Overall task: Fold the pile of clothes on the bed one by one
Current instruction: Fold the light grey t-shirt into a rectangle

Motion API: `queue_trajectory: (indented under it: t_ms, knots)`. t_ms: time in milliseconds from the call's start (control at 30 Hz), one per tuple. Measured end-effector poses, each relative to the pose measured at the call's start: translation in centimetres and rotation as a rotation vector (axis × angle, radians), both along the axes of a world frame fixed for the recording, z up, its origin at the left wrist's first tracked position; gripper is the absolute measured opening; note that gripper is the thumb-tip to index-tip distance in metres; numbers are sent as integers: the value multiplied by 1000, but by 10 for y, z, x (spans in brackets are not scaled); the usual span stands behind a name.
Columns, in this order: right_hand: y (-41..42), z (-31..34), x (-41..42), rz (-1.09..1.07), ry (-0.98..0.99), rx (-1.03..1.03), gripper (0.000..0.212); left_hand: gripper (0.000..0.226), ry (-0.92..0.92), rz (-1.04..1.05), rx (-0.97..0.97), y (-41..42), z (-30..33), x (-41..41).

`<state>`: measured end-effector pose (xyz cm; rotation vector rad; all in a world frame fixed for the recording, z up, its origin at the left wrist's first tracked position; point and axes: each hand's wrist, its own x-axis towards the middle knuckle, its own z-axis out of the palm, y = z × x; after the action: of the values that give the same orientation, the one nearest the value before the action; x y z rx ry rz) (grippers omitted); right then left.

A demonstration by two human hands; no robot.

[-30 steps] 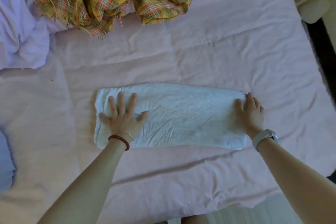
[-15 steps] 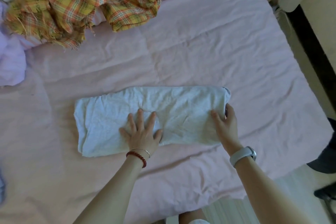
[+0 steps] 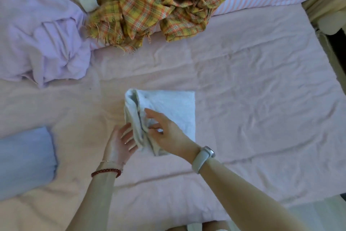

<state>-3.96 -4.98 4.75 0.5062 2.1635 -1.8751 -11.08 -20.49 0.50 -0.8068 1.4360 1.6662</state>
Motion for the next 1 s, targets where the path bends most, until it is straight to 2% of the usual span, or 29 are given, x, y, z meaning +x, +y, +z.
queue_trajectory:
  t_ms: [67, 133, 200, 267, 300, 367, 433, 533, 633, 733, 833, 933, 1000]
  knots:
    - [-19, -11, -5, 28, -13, -16, 44, 47, -19, -23, -2, -11, -5, -4]
    - [-20, -23, 0, -86, 0, 120, 37, 40, -7, -129, -106, -12, -9, -6]
    - [-11, -35, 10, -199, 20, 387, 36, 40, 81, -285, -194, -9, -15, -6]
    - [-2, -50, 22, -206, 80, 714, 41, 44, 266, -469, -324, -1, -19, -3]
    - [2, -57, 25, -166, 90, 818, 44, 40, 362, -518, -436, 6, -20, -2]
    - [3, -67, 27, -39, 81, 900, 46, 50, 469, -596, -690, 21, -17, 1]
    - [-2, -76, 26, 82, 54, 944, 45, 55, 527, -625, -824, 31, -22, 1]
    - [-5, -92, 29, 239, -29, 1068, 47, 37, 570, -656, -975, 29, -34, -9]
    - [0, -101, 34, 331, -92, 1123, 49, 31, 680, -487, -899, 19, -39, -22]
    - [4, -101, 35, 324, -95, 1034, 51, 38, 579, -365, -767, 12, -44, -19]
    - [11, -92, 41, 123, -20, 768, 58, 33, 396, -370, -635, 9, -47, -23]
    - [13, -81, 65, -77, 29, 636, 74, 31, 352, -396, -499, 5, -44, -28]
    - [2, -80, 84, -80, -14, 597, 86, 34, 369, -473, -452, 1, -42, -24]
